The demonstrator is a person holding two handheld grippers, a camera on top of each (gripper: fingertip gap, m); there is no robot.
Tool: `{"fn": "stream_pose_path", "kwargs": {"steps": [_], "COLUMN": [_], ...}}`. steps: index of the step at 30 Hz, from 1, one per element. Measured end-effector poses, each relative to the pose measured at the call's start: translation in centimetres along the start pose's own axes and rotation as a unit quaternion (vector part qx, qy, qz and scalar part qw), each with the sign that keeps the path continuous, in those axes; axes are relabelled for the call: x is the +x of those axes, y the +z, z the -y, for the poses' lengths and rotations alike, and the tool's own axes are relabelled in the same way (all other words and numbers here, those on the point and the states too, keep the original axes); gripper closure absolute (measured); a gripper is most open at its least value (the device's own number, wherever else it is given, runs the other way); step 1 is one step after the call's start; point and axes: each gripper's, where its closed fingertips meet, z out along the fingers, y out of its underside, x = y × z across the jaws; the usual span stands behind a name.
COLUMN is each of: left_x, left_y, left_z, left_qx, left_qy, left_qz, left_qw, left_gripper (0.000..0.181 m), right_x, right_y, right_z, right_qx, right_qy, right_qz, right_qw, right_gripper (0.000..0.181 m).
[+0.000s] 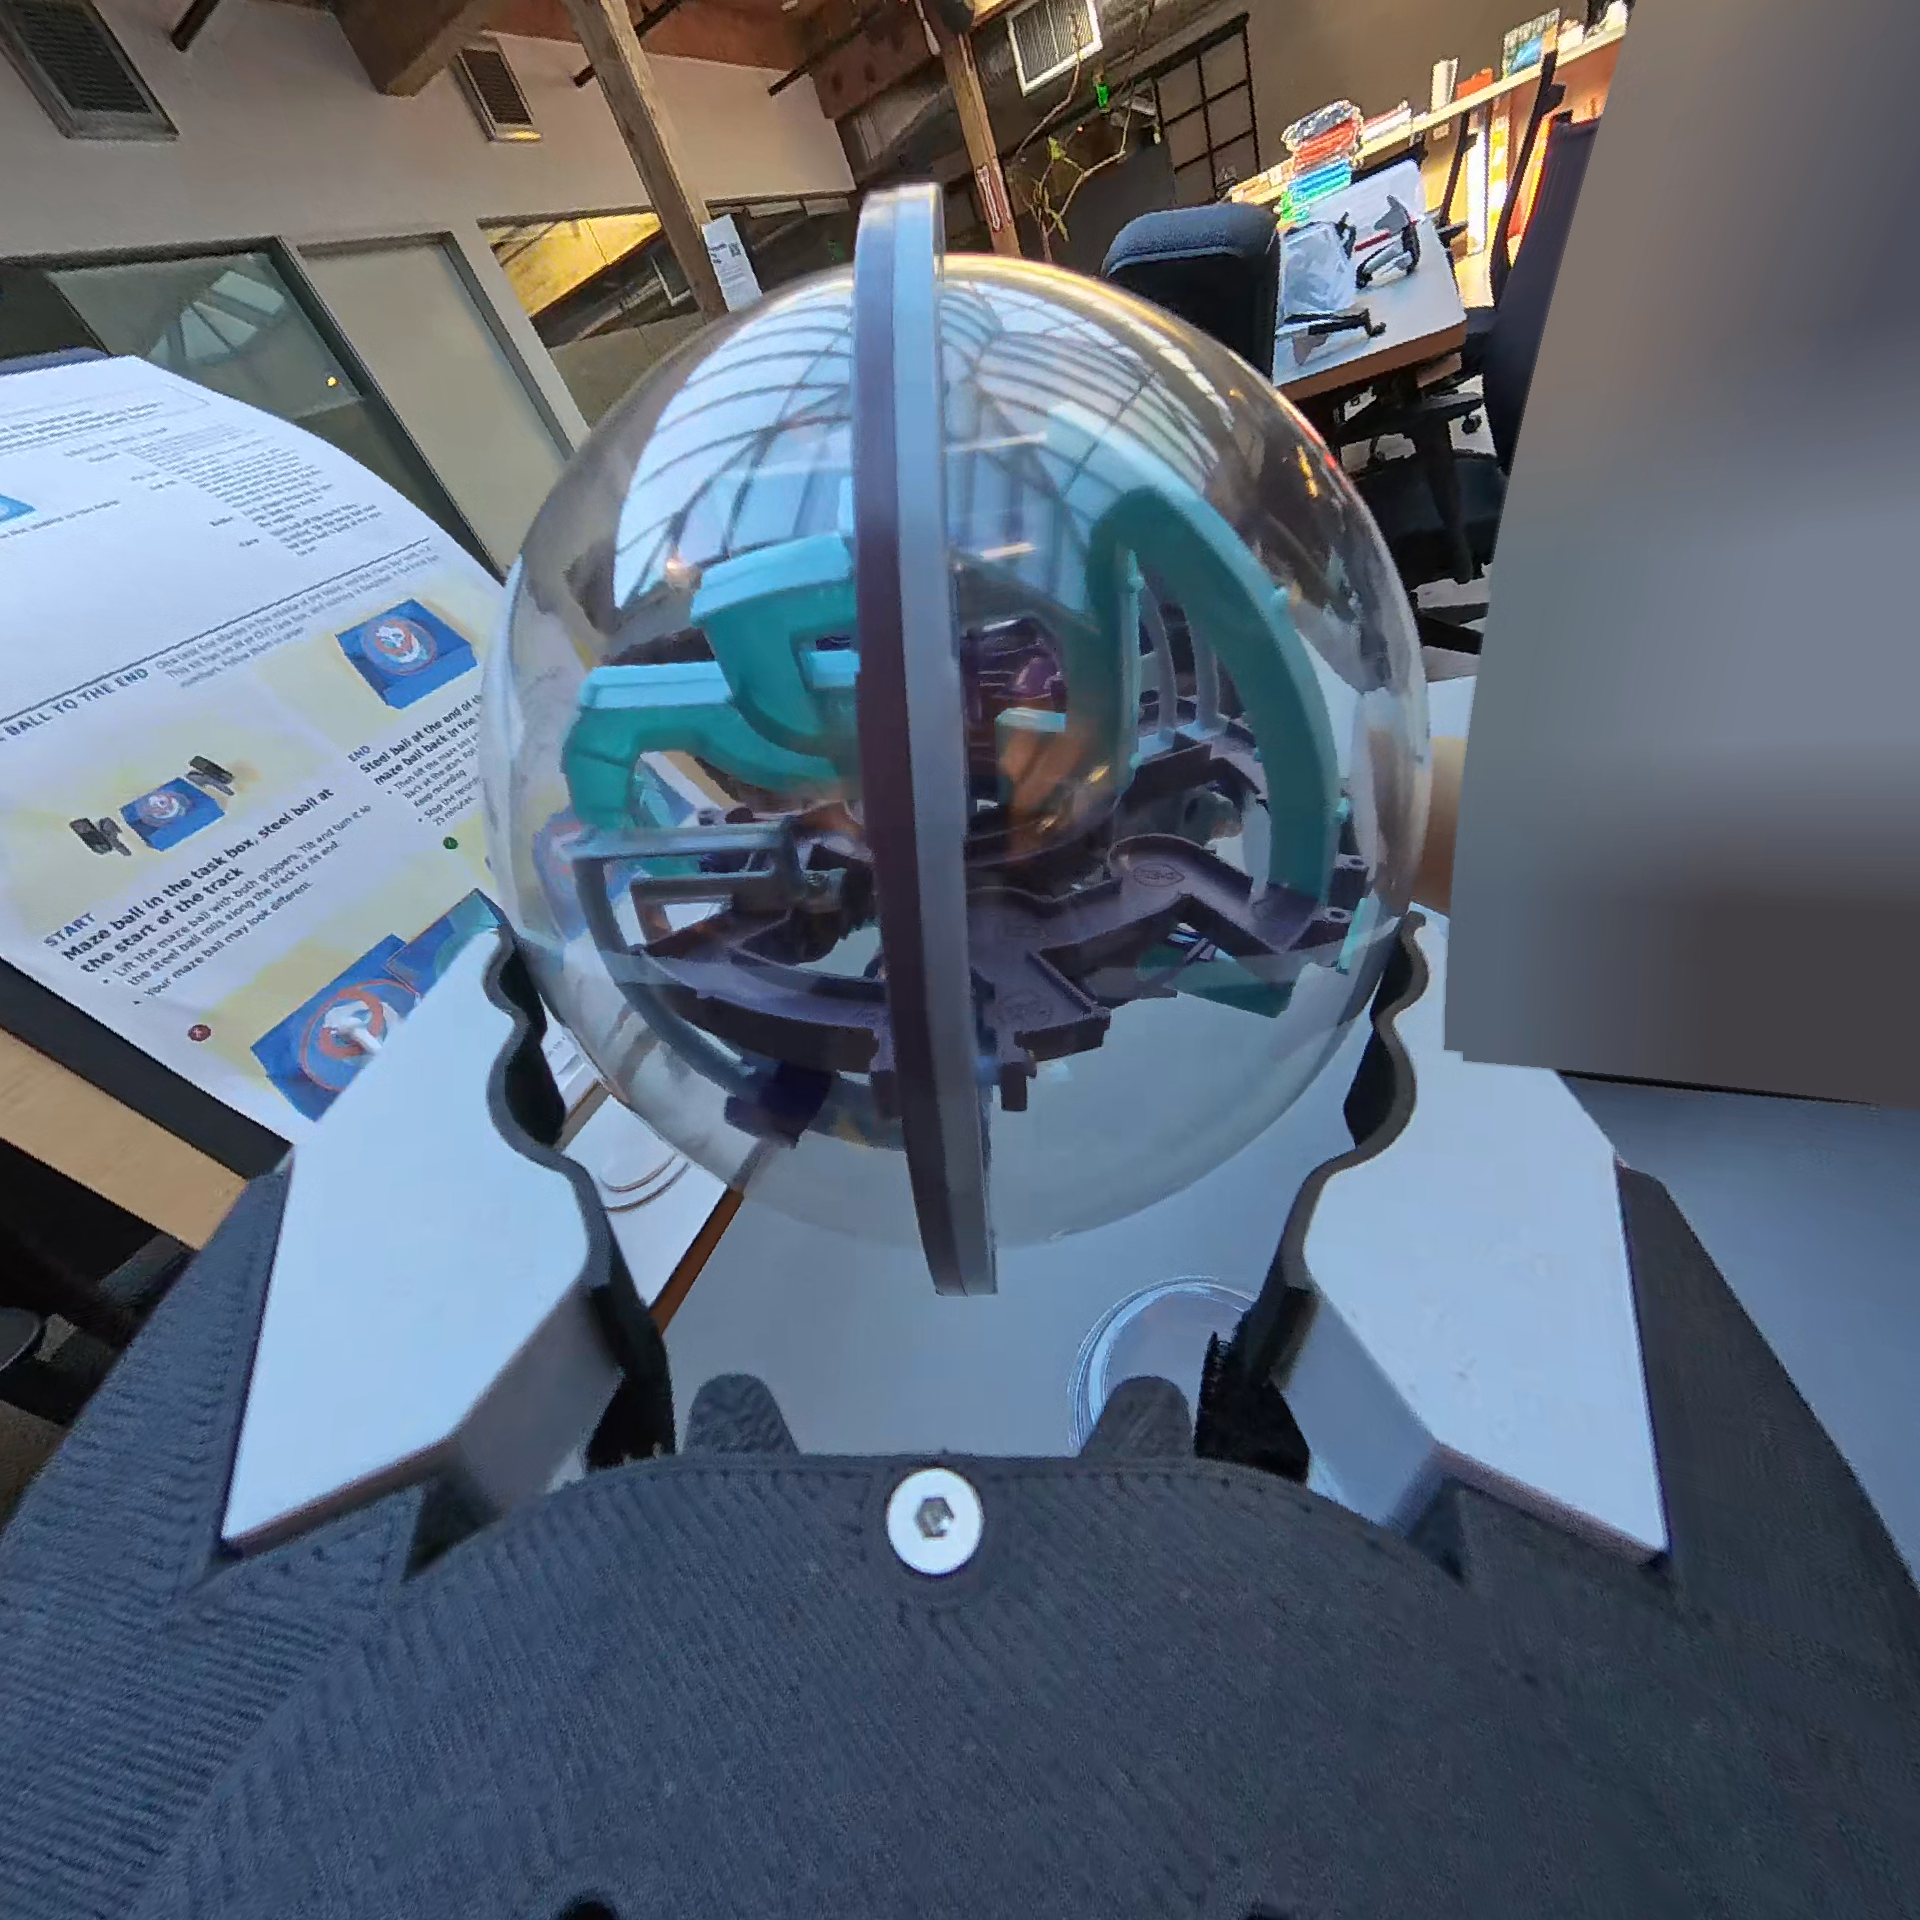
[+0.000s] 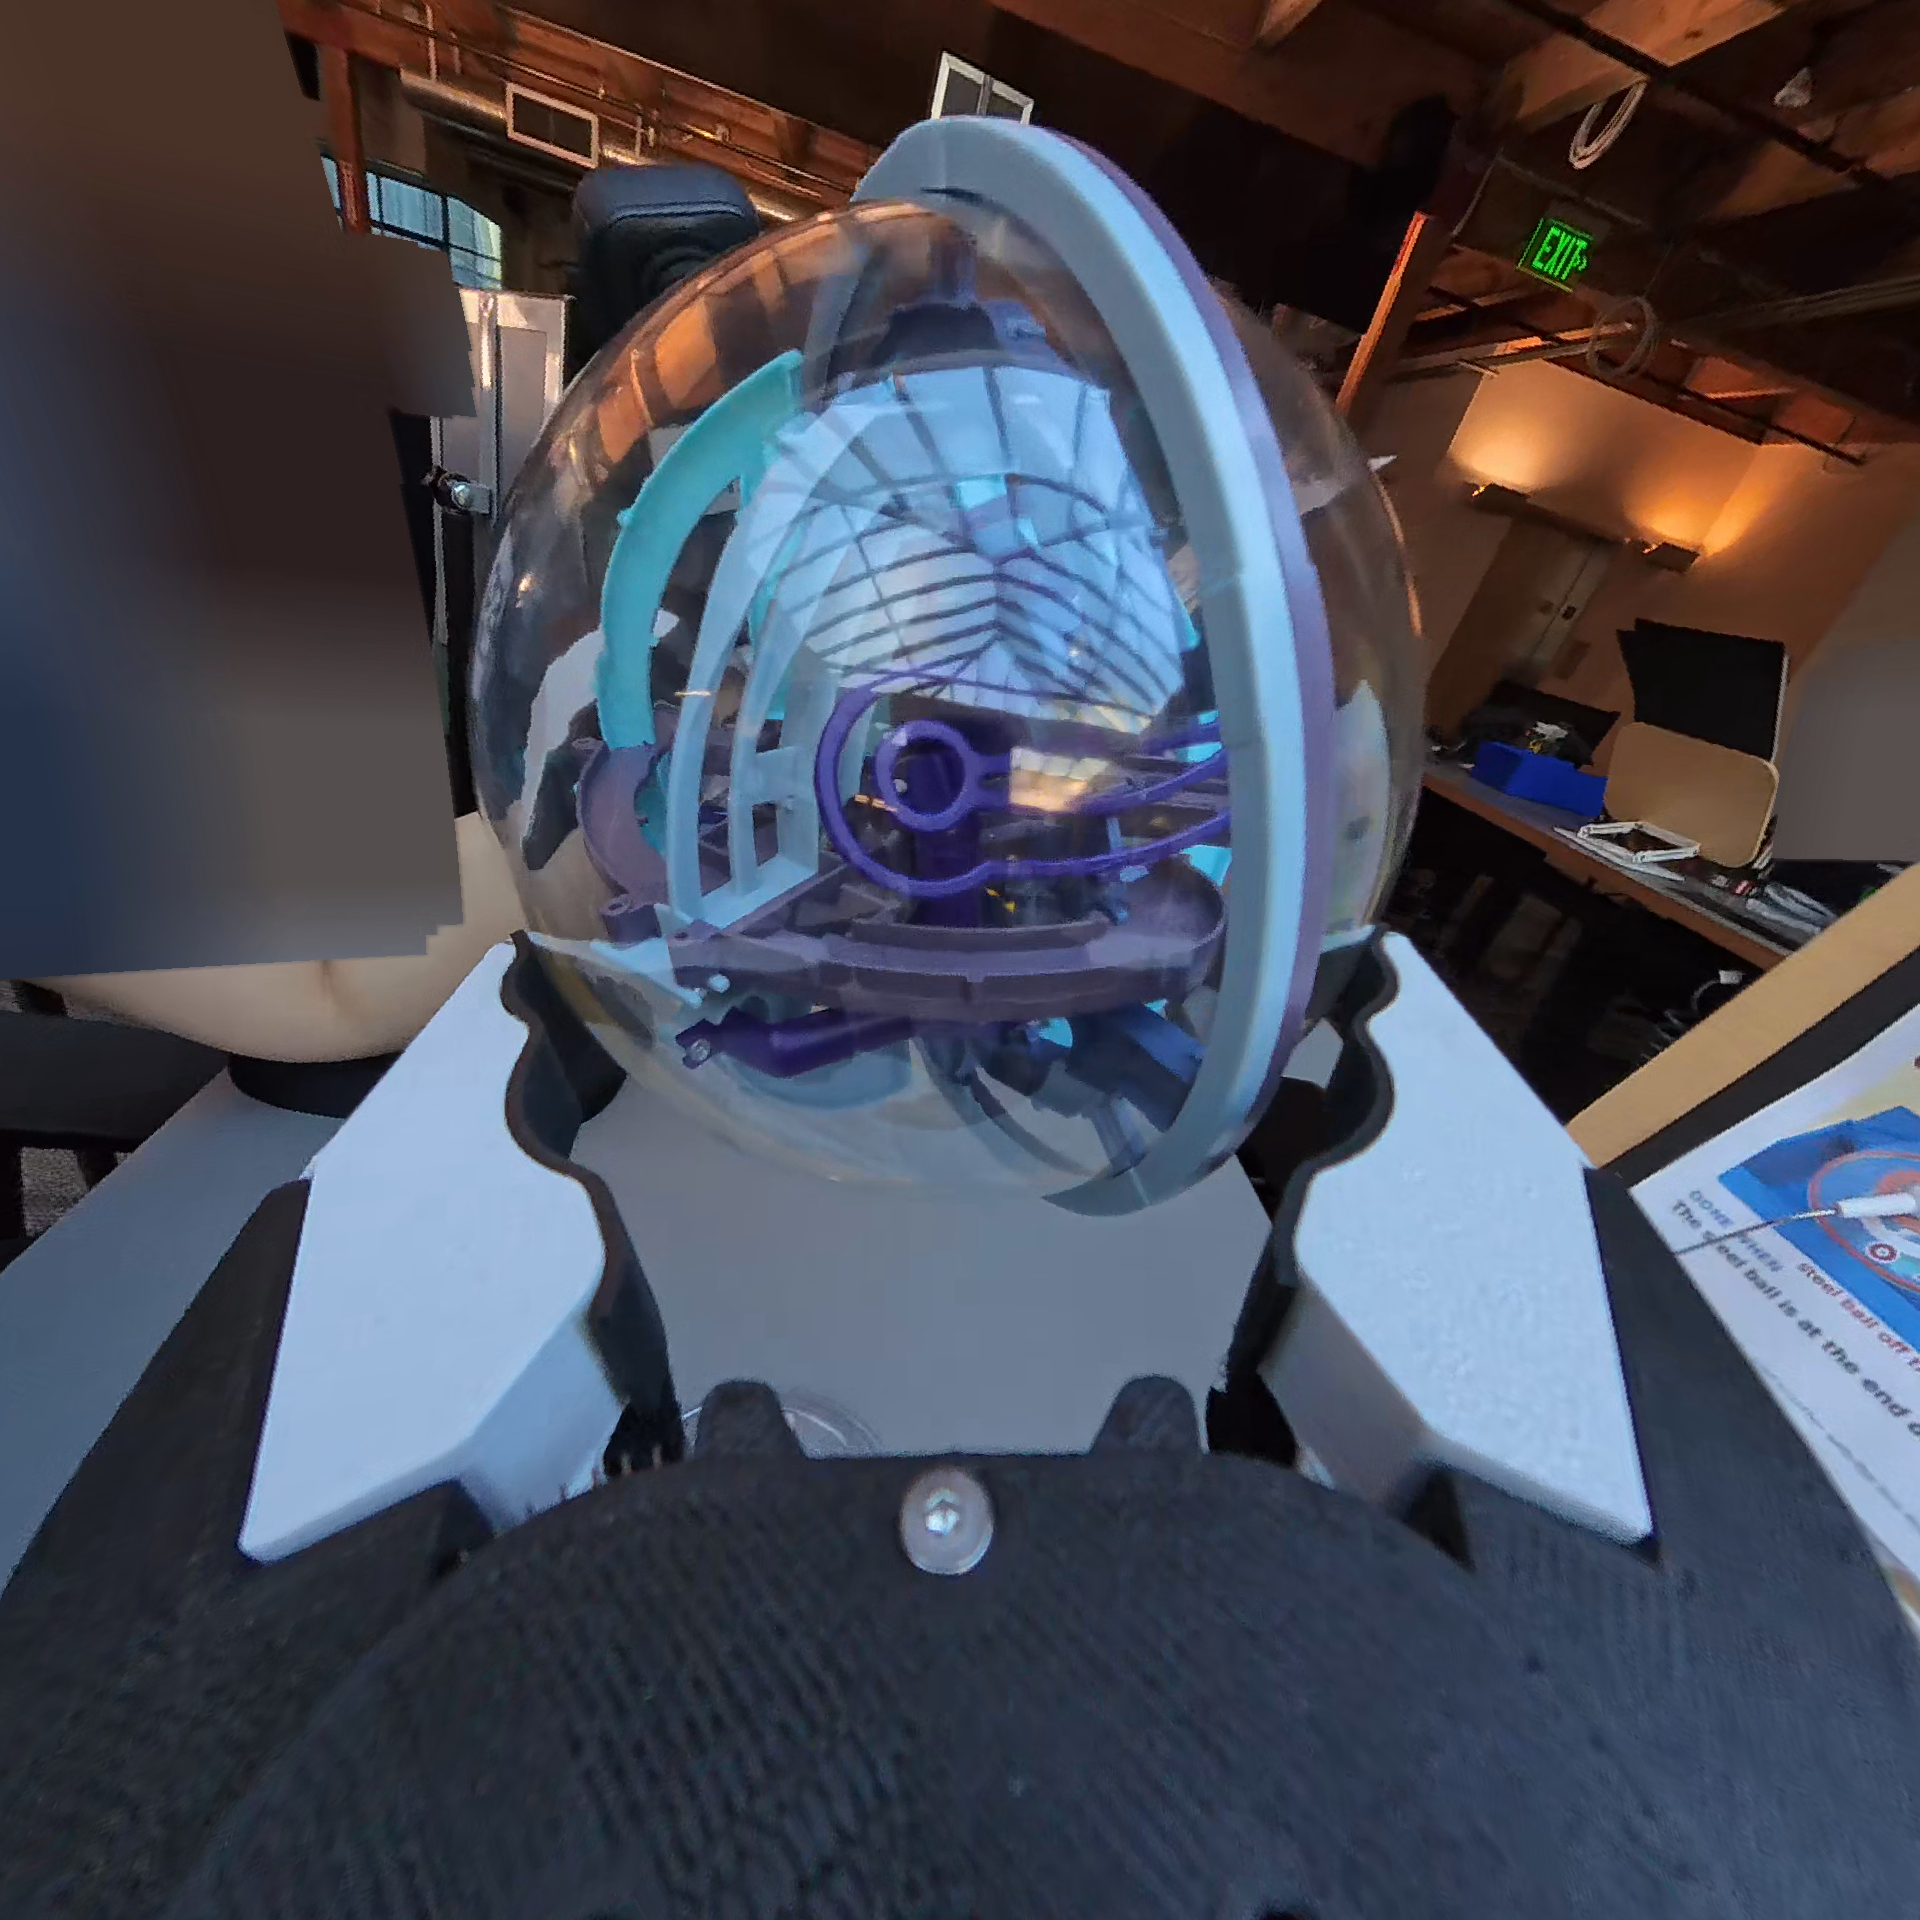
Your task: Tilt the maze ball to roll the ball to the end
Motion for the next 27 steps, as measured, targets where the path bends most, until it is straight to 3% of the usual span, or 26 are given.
{"fn": "stream_pose_path", "kwargs": {"steps": [11, 27], "left_x": [-0.7, -0.8], "left_y": [0.4, 0.9], "left_z": [-1.1, -1.8], "left_qx": [-0.012, -0.004], "left_qy": [-0.030, -0.073], "left_qz": [-0.001, -0.012], "left_qw": [0.999, 0.997], "left_gripper": [0.028, 0.028], "right_x": [0.7, 1.0], "right_y": [0.2, -0.3], "right_z": [-1.8, -2.1], "right_qx": [-0.010, -0.034], "right_qy": [0.047, 0.070], "right_qz": [0.008, -0.001], "right_qw": [0.999, 0.997], "right_gripper": [0.034, 0.034]}}
